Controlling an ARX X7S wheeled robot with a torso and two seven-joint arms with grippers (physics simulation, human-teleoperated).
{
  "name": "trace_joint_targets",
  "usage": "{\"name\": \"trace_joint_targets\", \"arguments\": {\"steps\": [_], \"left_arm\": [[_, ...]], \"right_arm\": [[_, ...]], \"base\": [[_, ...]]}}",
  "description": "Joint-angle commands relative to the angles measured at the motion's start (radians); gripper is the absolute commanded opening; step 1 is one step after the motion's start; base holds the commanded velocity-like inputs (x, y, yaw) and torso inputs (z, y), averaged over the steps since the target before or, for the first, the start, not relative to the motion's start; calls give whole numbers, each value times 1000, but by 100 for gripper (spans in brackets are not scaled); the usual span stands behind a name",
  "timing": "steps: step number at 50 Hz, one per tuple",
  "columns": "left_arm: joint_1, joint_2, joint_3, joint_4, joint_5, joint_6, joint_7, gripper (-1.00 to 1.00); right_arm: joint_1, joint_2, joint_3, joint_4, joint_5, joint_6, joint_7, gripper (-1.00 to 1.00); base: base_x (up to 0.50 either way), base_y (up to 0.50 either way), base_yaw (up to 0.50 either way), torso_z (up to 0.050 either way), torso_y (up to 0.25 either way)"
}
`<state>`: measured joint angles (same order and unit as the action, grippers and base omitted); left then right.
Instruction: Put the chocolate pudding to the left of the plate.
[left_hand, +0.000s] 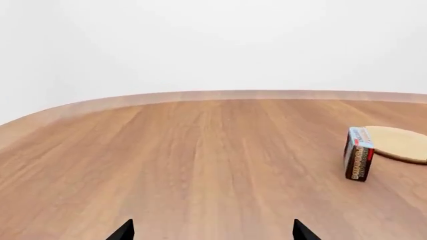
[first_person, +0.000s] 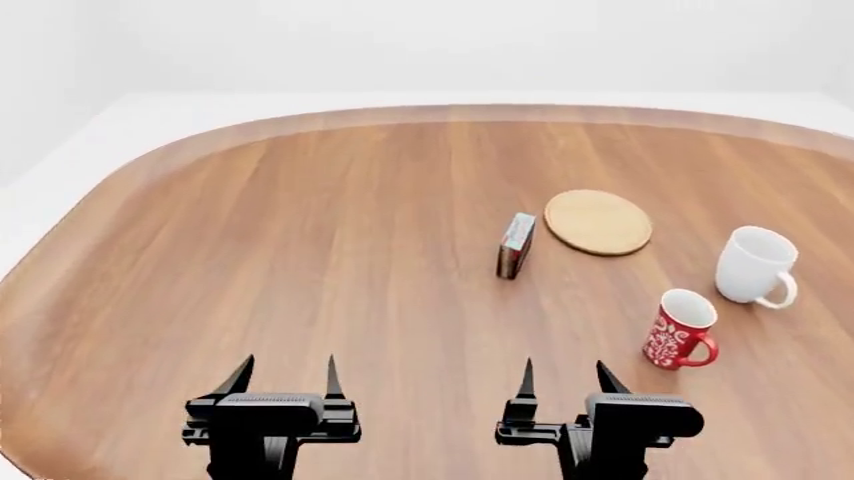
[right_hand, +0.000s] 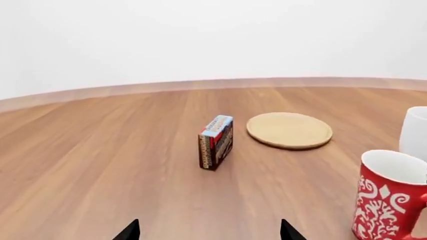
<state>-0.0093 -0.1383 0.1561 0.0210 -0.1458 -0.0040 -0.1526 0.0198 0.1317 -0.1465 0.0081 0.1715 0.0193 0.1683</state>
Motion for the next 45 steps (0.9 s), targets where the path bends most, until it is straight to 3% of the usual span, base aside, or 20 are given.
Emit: {"name": "trace_joint_targets", "arguments": {"steps": [1,33,45], "left_arm": [[-2,-7,9,0,-7,1,-9,100],[-5,-25,30,-2,-25,6,-29,100],[-6,-30,36,-2,-31,11,-36,100]], "right_arm": [[2,7,-8,2,9,-1,9,100],[2,25,-29,0,28,-10,30,100],[5,30,-38,6,29,-15,39,100]], "base": [[500,0,0,0,0],[498,0,0,0,0],[31,0,0,0,0]]}}
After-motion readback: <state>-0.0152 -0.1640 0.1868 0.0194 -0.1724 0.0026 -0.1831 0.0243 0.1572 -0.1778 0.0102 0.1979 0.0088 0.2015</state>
